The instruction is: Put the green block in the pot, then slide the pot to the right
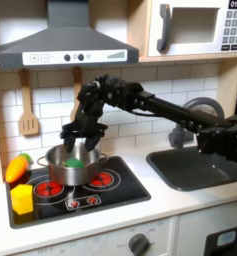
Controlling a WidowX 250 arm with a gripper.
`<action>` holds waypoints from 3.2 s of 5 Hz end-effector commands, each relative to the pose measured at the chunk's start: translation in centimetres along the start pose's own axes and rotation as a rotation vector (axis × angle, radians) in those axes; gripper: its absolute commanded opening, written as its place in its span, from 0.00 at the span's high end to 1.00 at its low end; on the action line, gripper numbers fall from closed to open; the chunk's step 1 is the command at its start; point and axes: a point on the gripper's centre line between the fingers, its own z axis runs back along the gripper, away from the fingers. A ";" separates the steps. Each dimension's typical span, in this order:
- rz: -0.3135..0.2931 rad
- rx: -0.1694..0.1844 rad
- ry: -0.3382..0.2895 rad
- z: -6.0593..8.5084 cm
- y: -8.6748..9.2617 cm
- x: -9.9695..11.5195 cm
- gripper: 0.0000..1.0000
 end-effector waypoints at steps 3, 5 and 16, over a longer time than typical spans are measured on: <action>-0.013 -0.018 0.039 -0.6 -0.4 -0.3 0.00; -0.012 -0.017 0.071 -1.5 -0.5 -0.7 0.00; -0.135 -0.137 0.163 -0.6 -7.9 -4.3 0.00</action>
